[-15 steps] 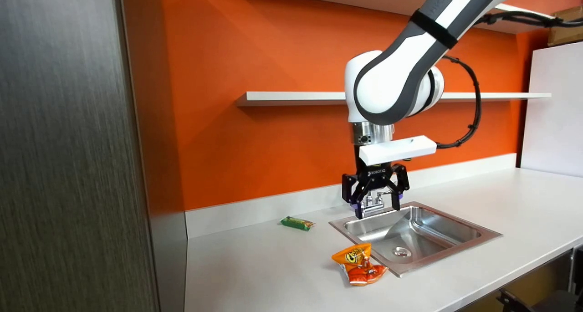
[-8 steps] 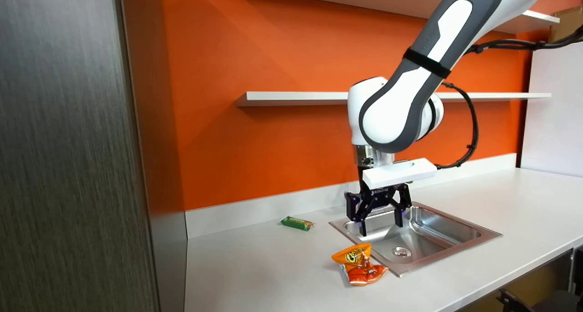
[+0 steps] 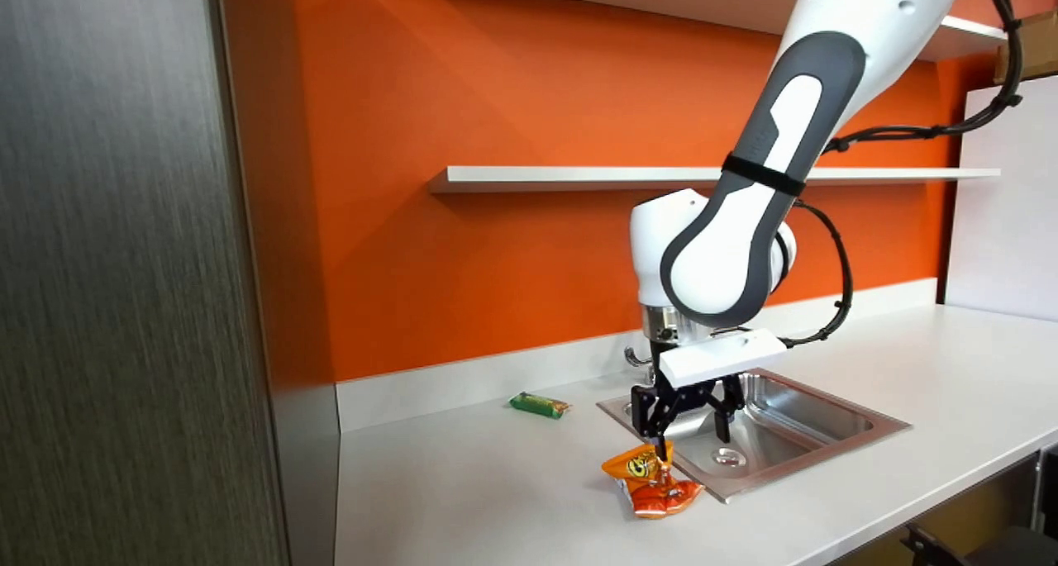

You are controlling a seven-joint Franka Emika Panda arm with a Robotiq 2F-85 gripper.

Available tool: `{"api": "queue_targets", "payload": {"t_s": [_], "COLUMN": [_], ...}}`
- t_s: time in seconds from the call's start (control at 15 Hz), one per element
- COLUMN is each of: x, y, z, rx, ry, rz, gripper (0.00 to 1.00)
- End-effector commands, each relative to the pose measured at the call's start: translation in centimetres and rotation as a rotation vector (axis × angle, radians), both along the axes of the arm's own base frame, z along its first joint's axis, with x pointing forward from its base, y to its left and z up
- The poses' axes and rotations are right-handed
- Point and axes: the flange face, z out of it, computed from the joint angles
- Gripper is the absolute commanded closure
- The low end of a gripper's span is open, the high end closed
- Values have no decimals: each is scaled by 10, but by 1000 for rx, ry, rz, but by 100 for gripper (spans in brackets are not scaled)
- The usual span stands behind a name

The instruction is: Put the red and orange packet on the bottom shelf.

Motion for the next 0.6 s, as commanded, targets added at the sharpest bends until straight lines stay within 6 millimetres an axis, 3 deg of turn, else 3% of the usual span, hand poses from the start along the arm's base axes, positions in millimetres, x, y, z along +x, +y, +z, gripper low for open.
{"api": "queue_targets", "payload": {"t_s": [0.0,0.53], "x": [19,42], "y": [4,8], "z": [-16,-47], "rx": [-14,-11], "ry": [-6,17], "rz": [6,15], "gripper": [0,0]}}
